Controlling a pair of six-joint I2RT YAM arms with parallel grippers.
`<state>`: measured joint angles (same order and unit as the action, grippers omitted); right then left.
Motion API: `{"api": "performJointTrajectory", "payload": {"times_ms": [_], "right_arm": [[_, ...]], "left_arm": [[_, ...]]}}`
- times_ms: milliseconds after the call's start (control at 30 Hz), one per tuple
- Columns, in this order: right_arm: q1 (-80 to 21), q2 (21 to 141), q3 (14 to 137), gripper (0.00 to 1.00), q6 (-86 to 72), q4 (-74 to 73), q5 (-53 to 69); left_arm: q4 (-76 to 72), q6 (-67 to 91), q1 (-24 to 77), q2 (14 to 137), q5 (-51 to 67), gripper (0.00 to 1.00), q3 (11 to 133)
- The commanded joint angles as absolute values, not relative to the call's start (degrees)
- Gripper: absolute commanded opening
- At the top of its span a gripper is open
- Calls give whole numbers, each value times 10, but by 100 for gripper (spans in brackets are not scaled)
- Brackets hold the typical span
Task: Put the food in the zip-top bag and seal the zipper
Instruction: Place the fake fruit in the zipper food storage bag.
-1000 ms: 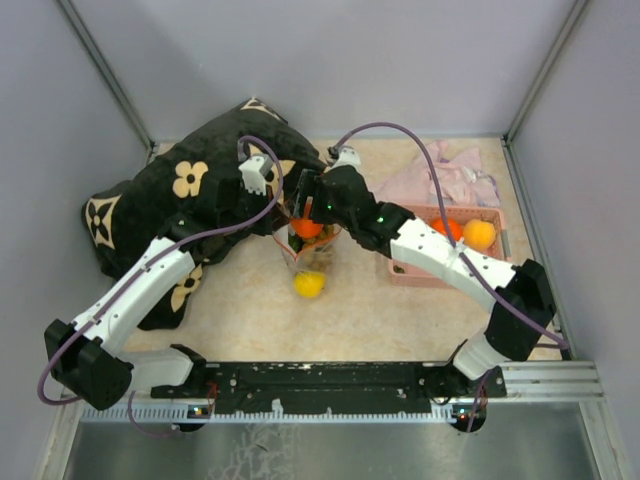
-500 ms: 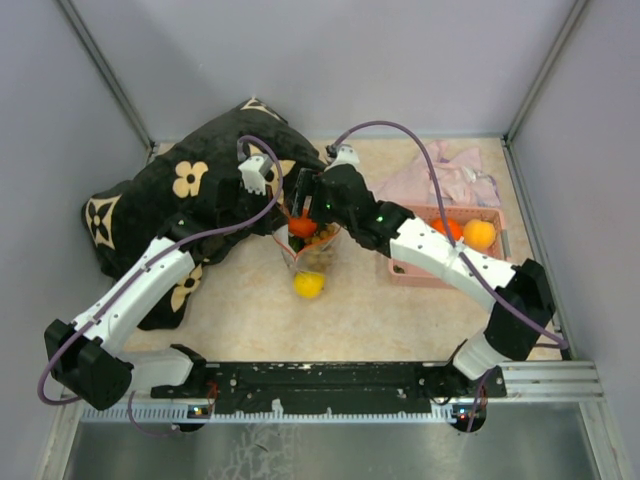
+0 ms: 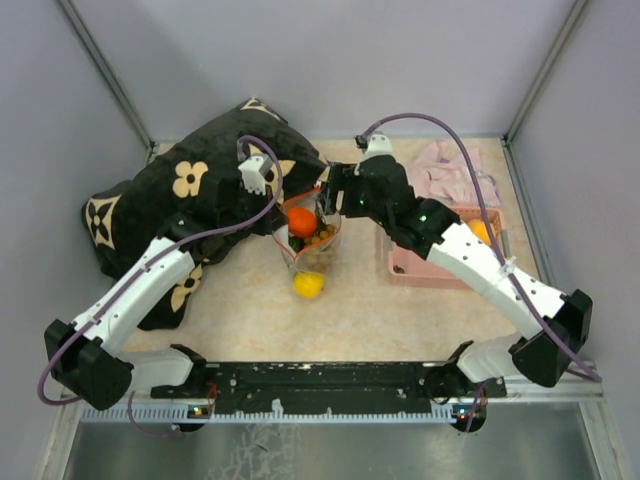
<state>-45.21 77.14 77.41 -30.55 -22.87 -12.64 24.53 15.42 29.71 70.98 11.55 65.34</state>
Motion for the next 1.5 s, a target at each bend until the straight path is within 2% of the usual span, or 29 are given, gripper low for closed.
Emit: {"api": "performJointTrajectory", "payload": {"times_ms": [0, 200, 367, 467, 567, 867, 1000, 1200, 1300, 1467], "right_arm": [[-441, 762, 803, 70, -249, -290, -128], [-425, 798, 798, 64, -234, -305, -116], [-426, 835, 809, 49, -230, -298, -92], [-426, 851, 823, 32, -222, -300, -83], [-425, 864, 839, 2, -220, -304, -54], [-493, 886, 914, 0, -211, -288, 83], [-488, 875, 907, 0, -205, -306, 21], [-400, 855, 824, 0, -239, -319, -28], [-387, 859, 818, 0, -223, -339, -56], [-387, 861, 834, 0, -207, -332, -30]], "left_arm": [[228, 158, 291, 694, 123, 0, 657], [225, 158, 291, 694, 127, 0, 657], [223, 157, 290, 693, 131, 0, 656], [222, 158, 290, 690, 136, 0, 655], [221, 158, 288, 689, 136, 0, 653], [227, 167, 282, 694, 120, 0, 656], [227, 167, 280, 690, 117, 0, 656], [187, 168, 277, 658, 180, 0, 640], [153, 177, 271, 637, 189, 0, 615], [179, 176, 265, 660, 184, 0, 629]]}}
